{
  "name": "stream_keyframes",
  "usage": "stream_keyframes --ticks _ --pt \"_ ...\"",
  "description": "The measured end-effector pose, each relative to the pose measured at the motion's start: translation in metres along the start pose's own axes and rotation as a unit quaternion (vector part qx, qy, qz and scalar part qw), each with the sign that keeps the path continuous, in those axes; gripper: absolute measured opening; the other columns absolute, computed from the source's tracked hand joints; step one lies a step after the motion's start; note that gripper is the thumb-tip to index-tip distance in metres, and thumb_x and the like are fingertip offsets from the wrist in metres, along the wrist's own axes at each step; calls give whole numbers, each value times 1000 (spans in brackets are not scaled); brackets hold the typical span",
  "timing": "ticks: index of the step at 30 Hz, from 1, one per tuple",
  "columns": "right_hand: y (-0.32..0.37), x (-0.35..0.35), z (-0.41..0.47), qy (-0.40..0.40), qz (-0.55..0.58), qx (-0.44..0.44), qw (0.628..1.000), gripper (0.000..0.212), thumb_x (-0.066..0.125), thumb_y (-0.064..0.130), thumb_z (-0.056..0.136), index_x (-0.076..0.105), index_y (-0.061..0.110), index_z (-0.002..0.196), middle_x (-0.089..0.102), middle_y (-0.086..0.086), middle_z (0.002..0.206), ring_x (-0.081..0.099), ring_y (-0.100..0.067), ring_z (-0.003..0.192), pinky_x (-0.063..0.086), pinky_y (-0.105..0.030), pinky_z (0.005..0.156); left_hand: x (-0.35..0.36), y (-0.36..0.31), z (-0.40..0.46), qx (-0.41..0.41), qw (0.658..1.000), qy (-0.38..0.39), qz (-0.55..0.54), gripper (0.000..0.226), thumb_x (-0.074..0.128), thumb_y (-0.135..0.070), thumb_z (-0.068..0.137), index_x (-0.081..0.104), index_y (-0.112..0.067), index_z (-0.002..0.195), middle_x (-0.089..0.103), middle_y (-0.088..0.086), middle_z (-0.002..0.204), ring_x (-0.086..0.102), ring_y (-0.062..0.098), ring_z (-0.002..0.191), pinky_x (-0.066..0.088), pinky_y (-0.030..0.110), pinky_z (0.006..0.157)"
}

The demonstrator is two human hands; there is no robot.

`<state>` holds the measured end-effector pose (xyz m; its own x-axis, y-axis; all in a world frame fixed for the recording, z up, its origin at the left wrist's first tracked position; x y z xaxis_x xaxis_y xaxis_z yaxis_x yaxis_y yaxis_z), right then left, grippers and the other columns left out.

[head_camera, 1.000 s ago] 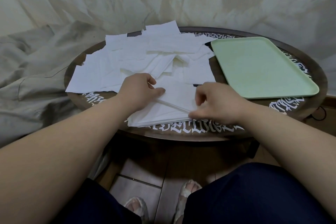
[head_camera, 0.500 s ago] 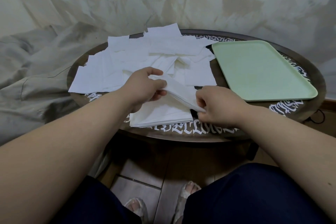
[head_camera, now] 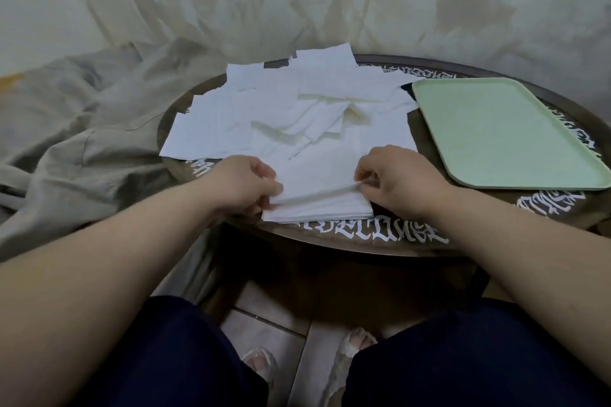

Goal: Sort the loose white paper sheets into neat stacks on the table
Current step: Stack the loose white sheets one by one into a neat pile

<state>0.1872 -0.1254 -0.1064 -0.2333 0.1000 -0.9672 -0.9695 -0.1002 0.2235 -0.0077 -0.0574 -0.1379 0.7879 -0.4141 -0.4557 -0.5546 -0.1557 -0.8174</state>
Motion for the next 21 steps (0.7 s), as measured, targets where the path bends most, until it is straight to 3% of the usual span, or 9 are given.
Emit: stream_keyframes --ticks 2,5,7,10,12,14,16,18,21 --pt "-4 -7 -2 -28 19 14 999 15 59 22 86 66 17 99 62 -1 99 56 -23 94 44 -34 78 -3 1 6 -8 999 -11 -47 13 68 -9 85 59 -8 94 52 7 61 53 17 42 44 29 55" --pt "-6 -13 0 -56 48 26 997 15 59 20 88 67 16 98 65 -2 95 58 -23 92 45 -32 80 -8 -6 9 29 997 -38 -56 25 70 -11 83 60 -11 106 54 8 70 51 18 46 46 28 56" --pt "-5 -28 2 -122 74 30 989 13 60 19 88 68 14 97 67 -3 93 60 -23 88 46 -33 80 -18 -27 4 116 989 -85 -35 29 68 -10 84 61 -18 111 54 2 71 51 10 43 45 21 49" --pt "-1 -54 0 -250 107 7 962 7 64 13 84 69 12 89 67 -4 87 60 -20 78 48 -32 76 -41 -56 -10 237 957 -160 -39 21 67 -12 84 63 -27 97 54 -4 74 50 3 48 49 20 54" --pt "-1 -45 -1 -214 102 -5 971 6 65 12 83 70 12 88 67 -4 88 59 -19 79 44 -27 74 -38 -52 -11 235 961 -142 12 17 68 -12 83 63 -27 88 54 -6 68 51 6 46 45 19 52" --pt "-7 -21 -3 -113 89 7 990 9 64 14 84 71 13 90 66 -2 91 60 -19 85 40 -24 74 -22 -32 -5 184 976 -82 78 15 70 -10 82 64 -23 84 51 -9 56 52 11 45 44 21 54" --pt "-12 -6 -5 -53 82 21 995 8 63 17 85 71 15 88 64 3 88 60 -17 86 38 -22 73 -14 -15 0 132 987 -43 76 12 69 -7 82 64 -17 86 48 -11 46 51 11 44 49 26 60" --pt "-11 -6 -6 -48 88 22 995 7 64 17 85 70 16 86 64 4 88 60 -16 84 42 -25 74 -13 -10 4 109 992 -38 46 11 69 -7 81 64 -12 90 48 -11 44 51 12 45 53 33 66" --pt "-10 -10 -7 -61 96 21 993 6 64 17 84 70 17 85 67 2 91 60 -14 81 48 -32 79 -14 -10 4 103 993 -40 29 13 70 -8 81 63 -10 92 53 -8 48 54 14 45 52 29 60"
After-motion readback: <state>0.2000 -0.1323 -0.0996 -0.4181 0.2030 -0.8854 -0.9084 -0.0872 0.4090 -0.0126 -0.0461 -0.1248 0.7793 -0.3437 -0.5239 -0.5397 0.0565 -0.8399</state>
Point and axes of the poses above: each hand's wrist, its own z-axis towards the middle knuckle, its own x-axis out of the palm, y = z × x, the point moved 9 cm from there along z, towards the middle knuckle
